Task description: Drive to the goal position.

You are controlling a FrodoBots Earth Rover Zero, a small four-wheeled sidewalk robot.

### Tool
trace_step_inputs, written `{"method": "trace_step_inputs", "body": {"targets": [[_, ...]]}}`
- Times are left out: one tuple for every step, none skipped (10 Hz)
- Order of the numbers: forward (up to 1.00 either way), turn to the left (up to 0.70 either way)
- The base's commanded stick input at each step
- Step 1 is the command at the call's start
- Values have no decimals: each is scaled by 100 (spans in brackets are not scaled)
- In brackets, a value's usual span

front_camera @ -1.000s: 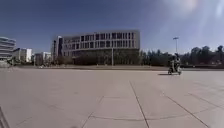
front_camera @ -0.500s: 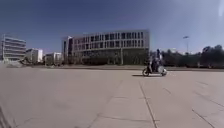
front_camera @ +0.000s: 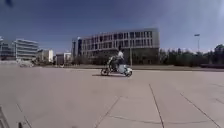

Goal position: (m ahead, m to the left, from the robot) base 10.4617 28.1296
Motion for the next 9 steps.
{"method": "trace_step_inputs", "body": {"targets": [[6, 22], [6, 22], [6, 22], [6, 22], [6, 22], [6, 24], [6, 22], [6, 22], [6, 22]]}}
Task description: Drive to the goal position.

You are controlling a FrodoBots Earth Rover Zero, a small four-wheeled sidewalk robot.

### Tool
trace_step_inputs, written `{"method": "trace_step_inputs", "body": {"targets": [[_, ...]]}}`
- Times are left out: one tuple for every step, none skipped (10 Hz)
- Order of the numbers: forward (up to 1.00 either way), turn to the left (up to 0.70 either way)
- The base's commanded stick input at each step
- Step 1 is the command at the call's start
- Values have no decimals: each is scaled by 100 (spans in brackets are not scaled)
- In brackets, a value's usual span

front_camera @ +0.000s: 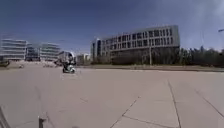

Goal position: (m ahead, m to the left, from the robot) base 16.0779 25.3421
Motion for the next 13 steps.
{"method": "trace_step_inputs", "body": {"targets": [[6, 22], [6, 23], [6, 22], [6, 22], [6, 22], [6, 22], [6, 22], [6, 22], [6, 22], [6, 22], [6, 24], [6, 22], [6, 24]]}}
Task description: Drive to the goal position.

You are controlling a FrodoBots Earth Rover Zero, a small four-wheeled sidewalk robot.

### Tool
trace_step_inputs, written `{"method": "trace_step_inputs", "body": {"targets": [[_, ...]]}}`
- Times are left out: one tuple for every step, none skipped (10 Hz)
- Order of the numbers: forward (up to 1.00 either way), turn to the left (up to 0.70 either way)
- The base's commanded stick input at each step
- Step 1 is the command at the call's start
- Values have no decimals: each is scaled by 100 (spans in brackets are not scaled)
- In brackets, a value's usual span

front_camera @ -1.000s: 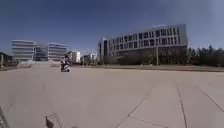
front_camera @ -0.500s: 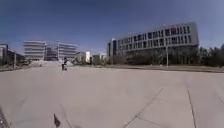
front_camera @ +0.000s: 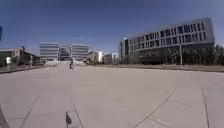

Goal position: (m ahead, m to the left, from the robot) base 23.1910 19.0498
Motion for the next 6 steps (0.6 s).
{"method": "trace_step_inputs", "body": {"targets": [[6, 24], [6, 22], [6, 22], [6, 22], [6, 22], [6, 22]]}}
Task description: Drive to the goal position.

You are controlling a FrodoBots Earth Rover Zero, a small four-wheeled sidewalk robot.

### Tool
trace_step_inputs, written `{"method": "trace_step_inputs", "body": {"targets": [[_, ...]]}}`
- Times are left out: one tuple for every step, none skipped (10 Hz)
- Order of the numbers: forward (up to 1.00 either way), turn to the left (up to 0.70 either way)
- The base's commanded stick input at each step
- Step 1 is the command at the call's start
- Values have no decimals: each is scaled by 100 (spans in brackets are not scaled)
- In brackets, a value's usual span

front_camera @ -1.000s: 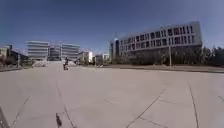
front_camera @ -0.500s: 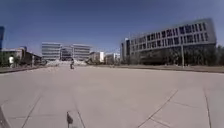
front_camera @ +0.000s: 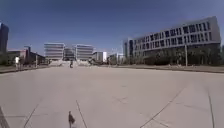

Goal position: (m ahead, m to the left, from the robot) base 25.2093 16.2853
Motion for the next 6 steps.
{"method": "trace_step_inputs", "body": {"targets": [[6, 22], [6, 23], [20, 39], [46, 26], [70, 13], [70, 13]]}}
